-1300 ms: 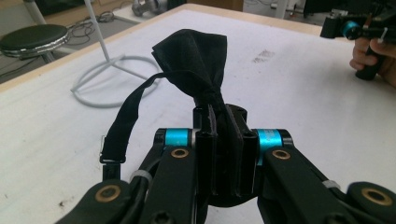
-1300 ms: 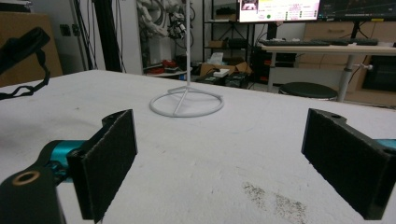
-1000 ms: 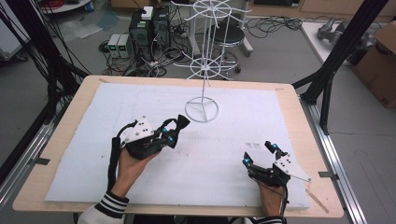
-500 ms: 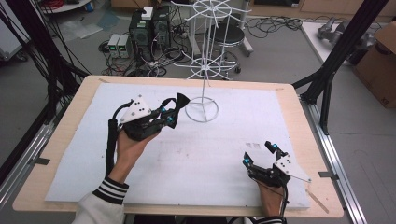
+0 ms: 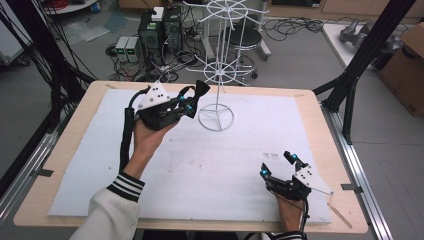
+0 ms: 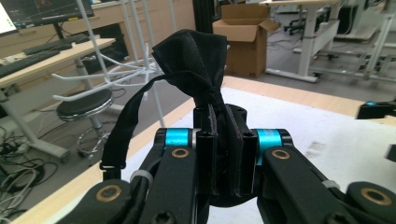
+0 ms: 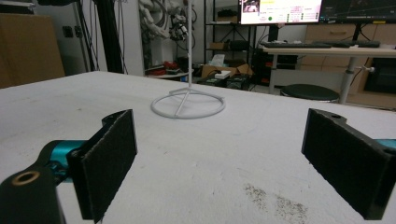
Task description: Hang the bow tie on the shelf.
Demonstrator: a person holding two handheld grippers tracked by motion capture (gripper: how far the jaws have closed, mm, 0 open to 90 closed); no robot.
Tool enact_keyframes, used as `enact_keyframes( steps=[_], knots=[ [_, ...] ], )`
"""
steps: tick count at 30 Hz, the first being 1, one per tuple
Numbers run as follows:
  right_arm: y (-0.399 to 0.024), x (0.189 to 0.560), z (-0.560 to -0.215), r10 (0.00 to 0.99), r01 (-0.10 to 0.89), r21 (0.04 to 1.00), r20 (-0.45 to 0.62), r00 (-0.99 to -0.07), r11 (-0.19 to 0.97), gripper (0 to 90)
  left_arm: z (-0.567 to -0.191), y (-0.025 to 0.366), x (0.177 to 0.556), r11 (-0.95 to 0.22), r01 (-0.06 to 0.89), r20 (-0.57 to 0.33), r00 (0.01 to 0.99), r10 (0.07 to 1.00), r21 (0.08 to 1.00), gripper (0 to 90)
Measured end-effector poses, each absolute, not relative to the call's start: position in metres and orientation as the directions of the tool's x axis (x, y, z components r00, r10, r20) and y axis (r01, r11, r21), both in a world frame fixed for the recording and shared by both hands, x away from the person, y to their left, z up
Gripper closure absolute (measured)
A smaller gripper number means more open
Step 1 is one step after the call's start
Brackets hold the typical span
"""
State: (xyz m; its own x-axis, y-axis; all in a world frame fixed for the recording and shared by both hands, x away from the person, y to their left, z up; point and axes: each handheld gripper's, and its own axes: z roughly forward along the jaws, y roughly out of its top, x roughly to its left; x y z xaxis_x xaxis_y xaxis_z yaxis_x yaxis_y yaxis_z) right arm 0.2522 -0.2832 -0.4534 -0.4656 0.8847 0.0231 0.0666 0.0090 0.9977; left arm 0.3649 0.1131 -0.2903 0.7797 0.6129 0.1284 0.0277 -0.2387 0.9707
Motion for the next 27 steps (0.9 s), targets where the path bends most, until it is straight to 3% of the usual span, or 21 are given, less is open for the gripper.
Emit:
enact_keyframes(
  steps=[27],
  knots=[
    [-0.284, 0.252, -0.453, 0.885, 0.069, 0.998, 0.034, -0.465, -0.001, 9.4, -0.28, 0.088, 0.407, -0.25, 0.025, 0.139, 0.776, 0.616, 0.968, 82.8]
  ],
)
